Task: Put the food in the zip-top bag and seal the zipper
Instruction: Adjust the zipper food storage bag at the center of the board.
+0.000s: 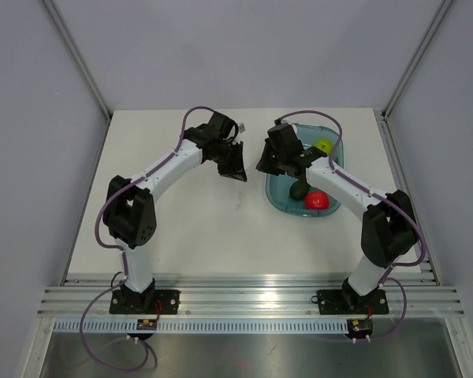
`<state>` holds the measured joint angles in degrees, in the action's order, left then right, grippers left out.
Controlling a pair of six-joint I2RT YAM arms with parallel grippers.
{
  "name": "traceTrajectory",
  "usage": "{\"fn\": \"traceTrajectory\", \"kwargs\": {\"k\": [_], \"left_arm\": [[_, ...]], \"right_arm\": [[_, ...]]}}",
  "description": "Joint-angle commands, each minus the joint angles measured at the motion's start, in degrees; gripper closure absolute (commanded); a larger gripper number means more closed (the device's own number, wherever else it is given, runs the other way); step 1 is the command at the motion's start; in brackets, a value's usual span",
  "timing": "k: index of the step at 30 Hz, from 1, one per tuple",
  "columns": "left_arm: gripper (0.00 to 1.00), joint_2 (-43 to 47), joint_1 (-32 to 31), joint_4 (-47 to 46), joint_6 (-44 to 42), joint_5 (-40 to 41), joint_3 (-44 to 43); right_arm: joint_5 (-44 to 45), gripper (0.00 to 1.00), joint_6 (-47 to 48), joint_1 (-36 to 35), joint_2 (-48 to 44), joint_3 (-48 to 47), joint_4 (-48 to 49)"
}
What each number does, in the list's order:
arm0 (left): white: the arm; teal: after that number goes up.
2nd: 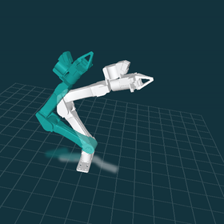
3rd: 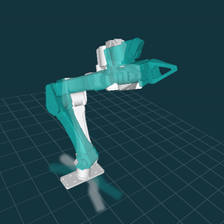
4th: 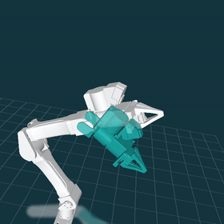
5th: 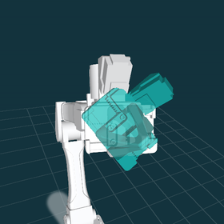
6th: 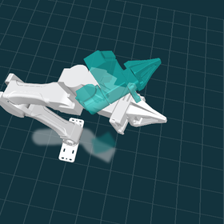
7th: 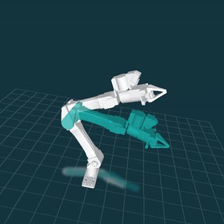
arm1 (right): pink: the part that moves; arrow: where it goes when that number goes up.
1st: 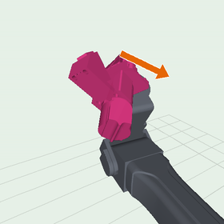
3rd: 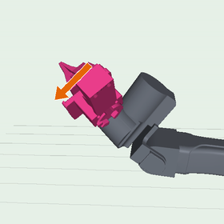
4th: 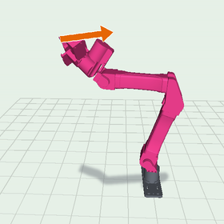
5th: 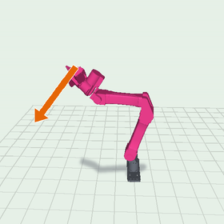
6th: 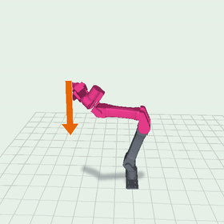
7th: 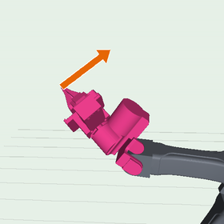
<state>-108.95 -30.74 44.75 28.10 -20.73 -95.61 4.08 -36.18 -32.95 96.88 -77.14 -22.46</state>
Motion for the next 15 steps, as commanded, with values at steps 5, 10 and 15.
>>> {"fn": "traceTrajectory", "kwargs": {"k": [5, 10, 15], "left_arm": [[1.0, 0.32, -1.95, -0.63, -0.23, 2.36, -3.79], [1.0, -0.56, -2.13, -0.1, -0.15, 2.8, -5.11], [1.0, -2.05, -2.31, 2.18, -0.76, 5.26, -8.44]], "right_arm": [[2.08, 0.71, -1.08, 0.17, -0.46, -3.19, -1.36], [1.81, 0.63, -1.26, 0.17, -3.09, -2.14, -1.36], [6.98, 0.59, -1.87, 0.6, -9.15, 2.96, -1.79]]}}
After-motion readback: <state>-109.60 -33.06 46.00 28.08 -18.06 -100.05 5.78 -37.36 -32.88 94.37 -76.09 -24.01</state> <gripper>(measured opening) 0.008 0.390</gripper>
